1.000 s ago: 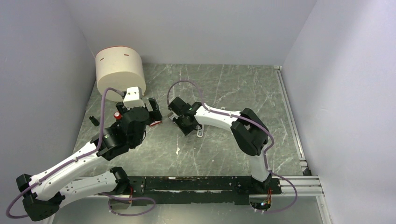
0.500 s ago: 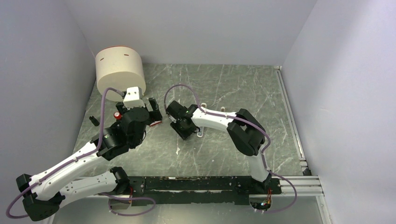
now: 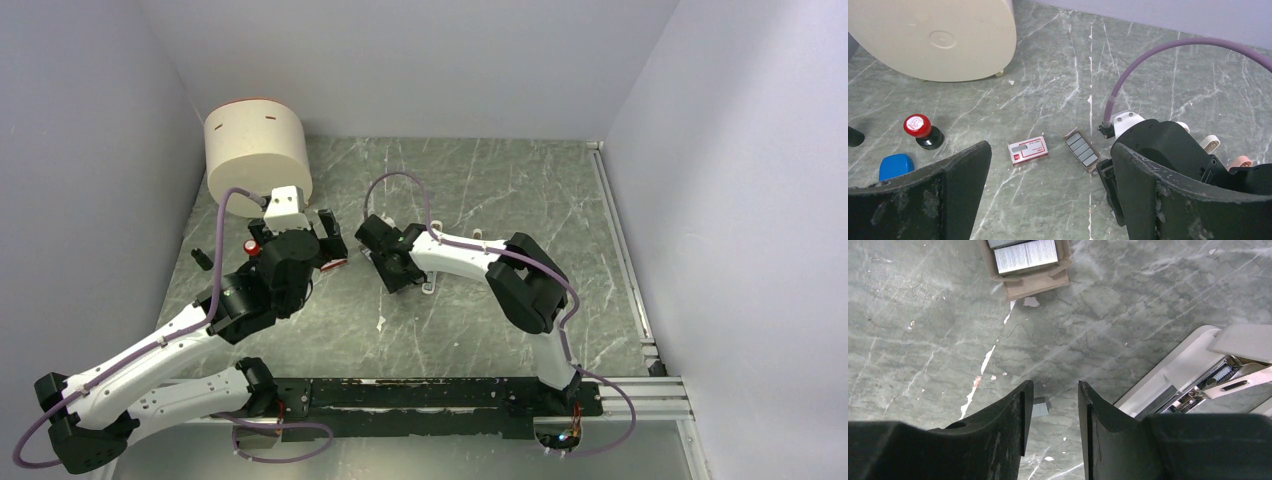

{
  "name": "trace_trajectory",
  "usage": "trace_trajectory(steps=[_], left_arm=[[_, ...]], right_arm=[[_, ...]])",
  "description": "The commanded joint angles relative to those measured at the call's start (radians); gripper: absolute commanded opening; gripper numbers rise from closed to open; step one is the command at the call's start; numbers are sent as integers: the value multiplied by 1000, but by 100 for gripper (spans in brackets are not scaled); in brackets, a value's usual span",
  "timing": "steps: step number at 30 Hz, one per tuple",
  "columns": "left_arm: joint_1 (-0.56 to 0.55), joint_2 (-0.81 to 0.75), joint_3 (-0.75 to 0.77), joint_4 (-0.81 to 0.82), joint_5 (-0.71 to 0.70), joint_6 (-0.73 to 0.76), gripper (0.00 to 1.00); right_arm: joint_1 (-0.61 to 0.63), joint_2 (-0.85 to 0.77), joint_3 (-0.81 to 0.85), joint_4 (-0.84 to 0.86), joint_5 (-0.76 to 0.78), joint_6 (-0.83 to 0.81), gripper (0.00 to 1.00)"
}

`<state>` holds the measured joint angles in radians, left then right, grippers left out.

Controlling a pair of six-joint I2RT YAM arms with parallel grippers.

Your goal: Load the staples into the stapler

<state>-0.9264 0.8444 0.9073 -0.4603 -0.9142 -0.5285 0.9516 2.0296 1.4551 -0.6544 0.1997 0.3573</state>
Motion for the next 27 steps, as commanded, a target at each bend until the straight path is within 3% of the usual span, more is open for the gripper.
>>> trace_trajectory(steps=[1, 27], left_arm=[[3, -8, -5, 4, -10, -9, 95], [4, 11, -1, 9, -4, -6, 95]], right_arm=[[4, 23, 11, 8, 36, 48, 41], [40, -32, -98, -65, 46, 93, 43]])
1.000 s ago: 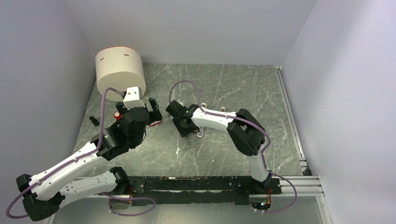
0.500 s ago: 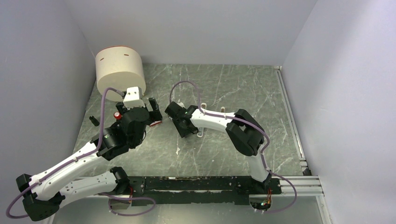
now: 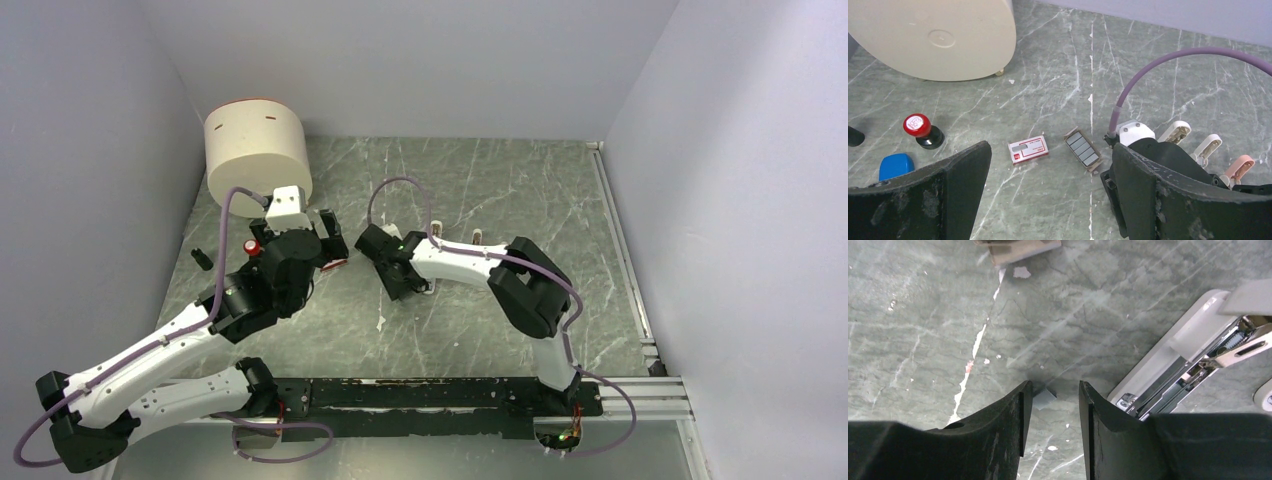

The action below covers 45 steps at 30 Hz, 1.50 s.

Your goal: Load the staples into the stapler

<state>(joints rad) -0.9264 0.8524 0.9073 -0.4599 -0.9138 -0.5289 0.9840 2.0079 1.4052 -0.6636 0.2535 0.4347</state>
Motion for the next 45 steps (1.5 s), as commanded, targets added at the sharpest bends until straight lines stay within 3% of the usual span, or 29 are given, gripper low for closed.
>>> trace_trajectory(steps=[1, 8, 17, 26, 45], left_arm=[[4, 4, -2, 9, -3, -6, 95], [4, -3, -3, 12, -1, -4, 95], [4, 0, -1, 9, 0, -5, 95], [3, -6, -4, 6, -3, -6, 95], [4, -2, -4, 4, -3, -8, 95]], right_arm=[[8, -15, -55, -53, -18, 17, 43], [6, -41, -98, -20, -61, 41, 42], [4, -34, -92, 41, -56, 39, 28], [-8, -35, -83, 60, -39, 51, 35], [-19, -19, -66, 60, -39, 101, 28]])
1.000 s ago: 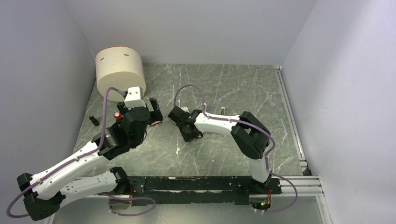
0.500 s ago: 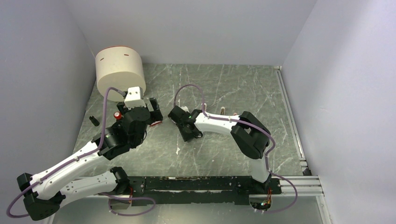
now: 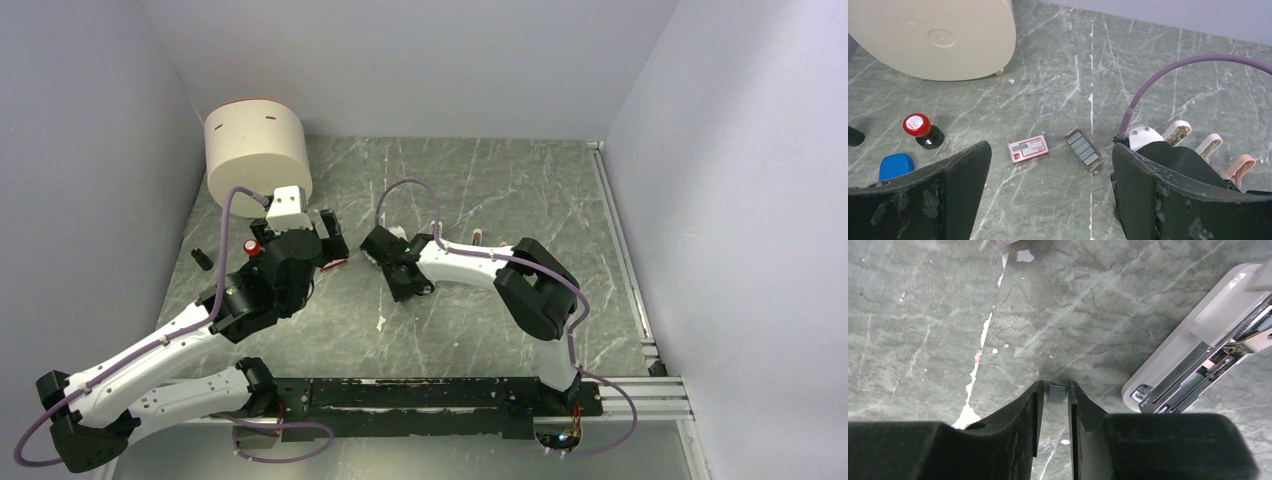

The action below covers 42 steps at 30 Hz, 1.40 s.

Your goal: Load the staples into the stapler

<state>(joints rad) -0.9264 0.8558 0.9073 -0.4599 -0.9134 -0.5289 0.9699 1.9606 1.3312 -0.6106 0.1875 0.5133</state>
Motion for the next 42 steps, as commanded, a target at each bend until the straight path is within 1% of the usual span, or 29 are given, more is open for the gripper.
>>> trace_trajectory(steps=[1, 11, 17, 19, 24, 29, 34, 42], left_arm=[[4, -5, -4, 4, -5, -9, 95], [4, -7, -5, 7, -2, -7, 95], [4, -4, -5, 8, -2, -8, 95], [4, -3, -7, 11, 0, -7, 95], [3, 3, -1, 9, -1, -5, 95], [4, -1, -2, 13, 0, -1, 95], [4, 11, 4, 16, 6, 5, 95], [4, 45, 15, 30, 26, 10, 95]], right_arm=[[-6, 29, 8, 5, 33, 27, 28], [-6, 35, 12, 1, 55, 22, 26], [-5, 24, 6, 1, 63, 24, 19], [-5, 14, 2, 6, 72, 27, 18], [-7, -47, 4, 24, 92, 10, 18], [-24, -162, -13, 41, 113, 5, 19], [-102, -296, -90, 44, 139, 28, 20], [-350, -490, -295, 48, 139, 47, 20]])
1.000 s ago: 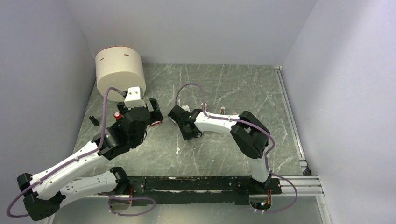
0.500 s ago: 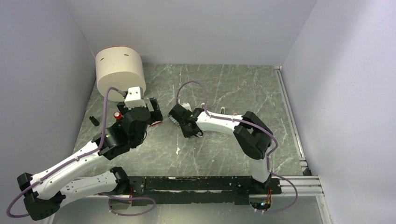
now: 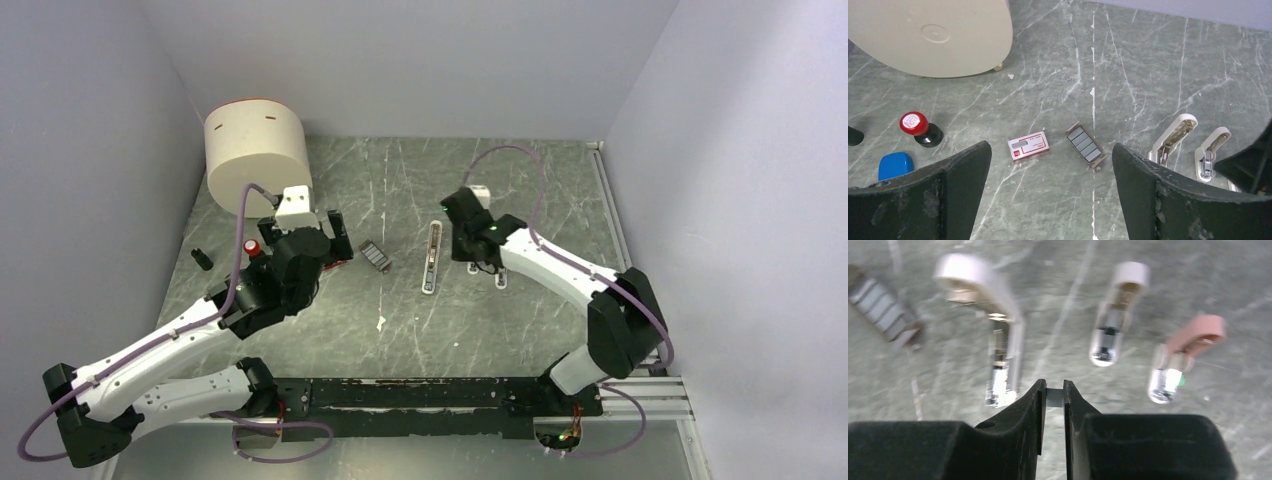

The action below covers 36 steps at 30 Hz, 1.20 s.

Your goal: Load the staples into the stapler

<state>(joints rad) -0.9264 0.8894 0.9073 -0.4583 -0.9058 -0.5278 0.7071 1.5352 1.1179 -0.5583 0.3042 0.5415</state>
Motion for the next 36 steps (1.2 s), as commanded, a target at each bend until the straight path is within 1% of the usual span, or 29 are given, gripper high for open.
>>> trace_trajectory(steps=[1, 6, 12, 16, 22, 27, 31, 36], left_arm=[[3, 18, 16, 32, 21, 12, 95], [3, 46, 26, 35, 33, 20, 94], [4, 55, 23, 40, 36, 19, 94], [3, 64, 26, 44, 42, 25, 94], [4, 70, 31, 38, 42, 26, 94], [4, 63, 22, 46, 43, 26, 95], [5, 63, 24, 34, 38, 20, 94], [5, 57, 18, 42, 36, 23, 95]], right_arm=[[-114, -81, -105, 0, 23, 20, 21], [-224, -112, -187, 9, 22, 4, 21], [-295, -127, -242, 31, 18, -46, 21], [-313, -113, -273, 76, -5, -99, 21], [-329, -115, -287, 115, 7, -129, 21], [-336, -123, -310, 175, -35, -154, 21], [-337, -102, -310, 174, -4, -160, 20], [-340, -104, -313, 177, -11, -167, 20]])
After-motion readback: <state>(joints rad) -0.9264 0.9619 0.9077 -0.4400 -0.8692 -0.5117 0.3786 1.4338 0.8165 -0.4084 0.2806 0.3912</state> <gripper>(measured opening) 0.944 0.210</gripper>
